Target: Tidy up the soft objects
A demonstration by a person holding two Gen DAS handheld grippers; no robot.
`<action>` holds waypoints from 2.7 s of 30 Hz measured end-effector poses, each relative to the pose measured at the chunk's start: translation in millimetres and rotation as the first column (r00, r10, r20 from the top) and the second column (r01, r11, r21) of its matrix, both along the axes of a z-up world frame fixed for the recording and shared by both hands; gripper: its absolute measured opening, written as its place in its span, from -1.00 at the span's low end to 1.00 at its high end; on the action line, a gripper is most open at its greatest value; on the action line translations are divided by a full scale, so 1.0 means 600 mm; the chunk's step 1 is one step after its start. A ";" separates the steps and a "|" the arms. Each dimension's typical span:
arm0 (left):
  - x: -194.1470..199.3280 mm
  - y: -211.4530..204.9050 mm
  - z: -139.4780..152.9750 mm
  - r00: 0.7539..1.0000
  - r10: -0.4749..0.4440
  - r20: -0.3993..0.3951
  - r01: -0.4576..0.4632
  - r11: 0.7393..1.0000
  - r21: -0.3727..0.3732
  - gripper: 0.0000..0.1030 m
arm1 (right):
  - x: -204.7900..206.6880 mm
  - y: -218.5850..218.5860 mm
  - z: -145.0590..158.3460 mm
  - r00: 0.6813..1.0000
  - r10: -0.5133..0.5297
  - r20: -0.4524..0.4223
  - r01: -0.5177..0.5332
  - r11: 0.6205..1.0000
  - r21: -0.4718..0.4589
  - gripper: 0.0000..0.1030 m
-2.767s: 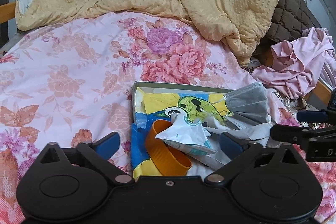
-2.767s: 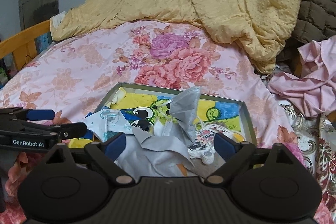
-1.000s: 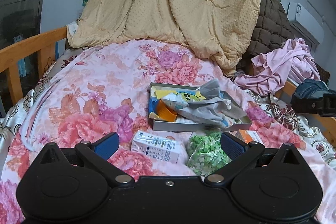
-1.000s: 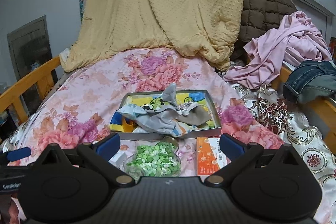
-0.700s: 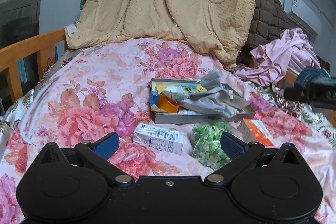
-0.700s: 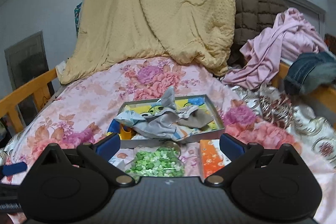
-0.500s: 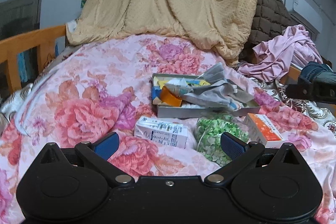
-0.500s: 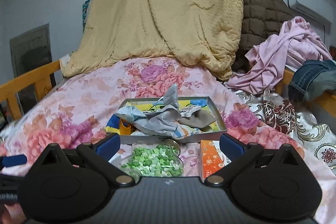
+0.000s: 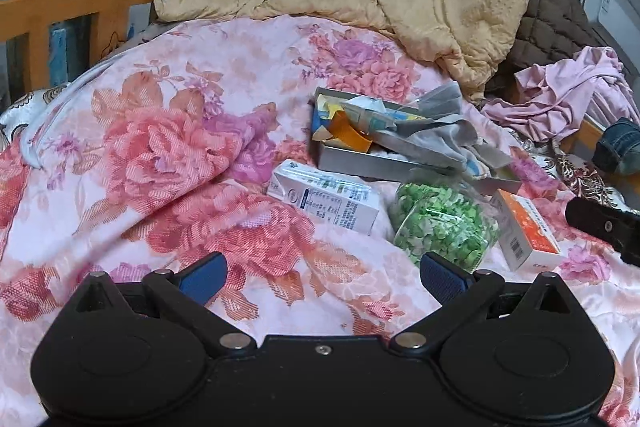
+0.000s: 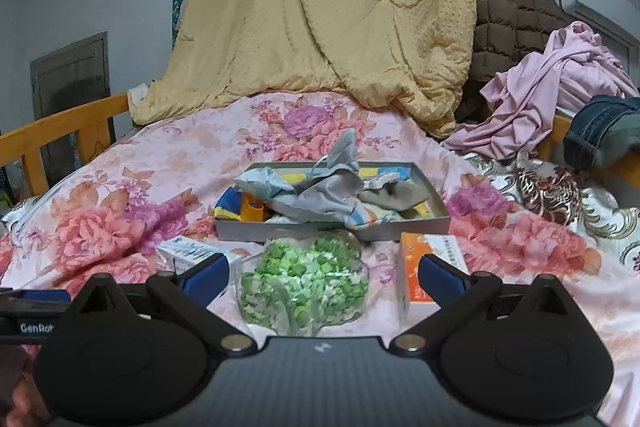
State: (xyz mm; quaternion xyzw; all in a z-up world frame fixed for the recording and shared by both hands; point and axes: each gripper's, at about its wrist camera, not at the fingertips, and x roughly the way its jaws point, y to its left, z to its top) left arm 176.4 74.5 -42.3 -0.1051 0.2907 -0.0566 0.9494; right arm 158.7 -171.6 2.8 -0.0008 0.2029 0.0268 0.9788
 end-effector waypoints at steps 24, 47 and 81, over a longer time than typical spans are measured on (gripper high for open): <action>0.019 0.001 -0.013 0.999 -0.045 0.003 0.045 0.996 0.083 0.98 | 0.008 -0.006 -0.048 0.996 -0.060 -0.072 0.061 0.998 0.020 0.99; 0.001 -0.001 -0.016 0.995 -0.061 0.085 0.048 0.988 0.148 0.98 | 0.011 -0.005 -0.076 0.990 -0.086 -0.113 0.091 0.995 0.039 0.99; -0.001 -0.002 -0.027 0.995 -0.070 0.075 0.059 0.988 0.144 0.98 | 0.016 0.000 -0.082 0.989 -0.082 -0.127 0.086 0.996 0.034 0.99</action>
